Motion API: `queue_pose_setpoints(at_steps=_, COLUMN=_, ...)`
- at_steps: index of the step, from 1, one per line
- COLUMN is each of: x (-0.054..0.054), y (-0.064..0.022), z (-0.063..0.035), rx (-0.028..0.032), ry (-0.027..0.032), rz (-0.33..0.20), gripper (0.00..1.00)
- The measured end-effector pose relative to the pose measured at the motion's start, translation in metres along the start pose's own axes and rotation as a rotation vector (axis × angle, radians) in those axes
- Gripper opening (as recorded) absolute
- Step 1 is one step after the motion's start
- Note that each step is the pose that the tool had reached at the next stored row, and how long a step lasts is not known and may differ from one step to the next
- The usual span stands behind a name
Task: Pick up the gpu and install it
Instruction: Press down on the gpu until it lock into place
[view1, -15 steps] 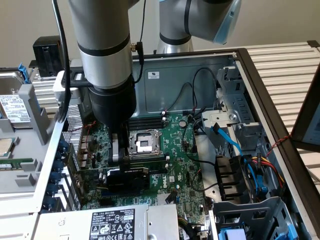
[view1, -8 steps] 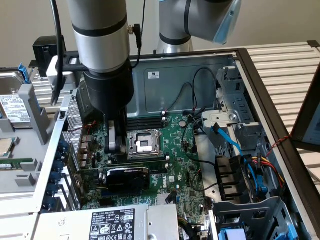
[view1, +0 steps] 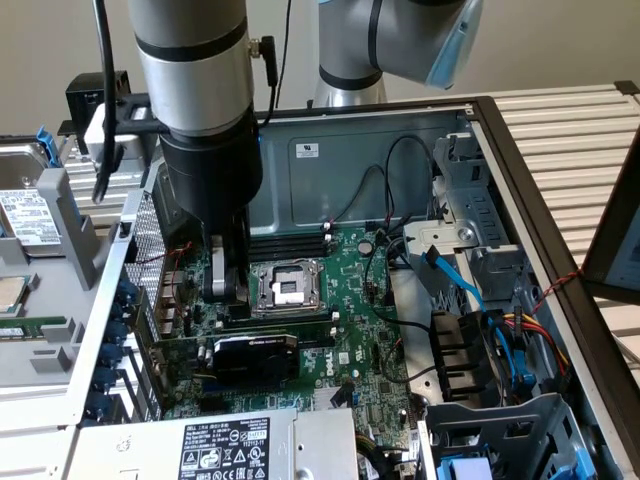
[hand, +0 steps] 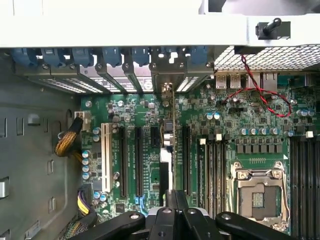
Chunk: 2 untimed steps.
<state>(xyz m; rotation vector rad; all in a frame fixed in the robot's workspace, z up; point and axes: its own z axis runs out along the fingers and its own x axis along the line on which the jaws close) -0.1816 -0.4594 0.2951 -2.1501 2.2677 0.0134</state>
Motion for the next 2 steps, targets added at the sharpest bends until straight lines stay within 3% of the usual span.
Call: queue_pose_setpoints(at_steps=2, x=0.0000, y=0.0000, z=0.0000, rx=0.0000, ry=0.0000, rz=0.000, gripper=0.11)
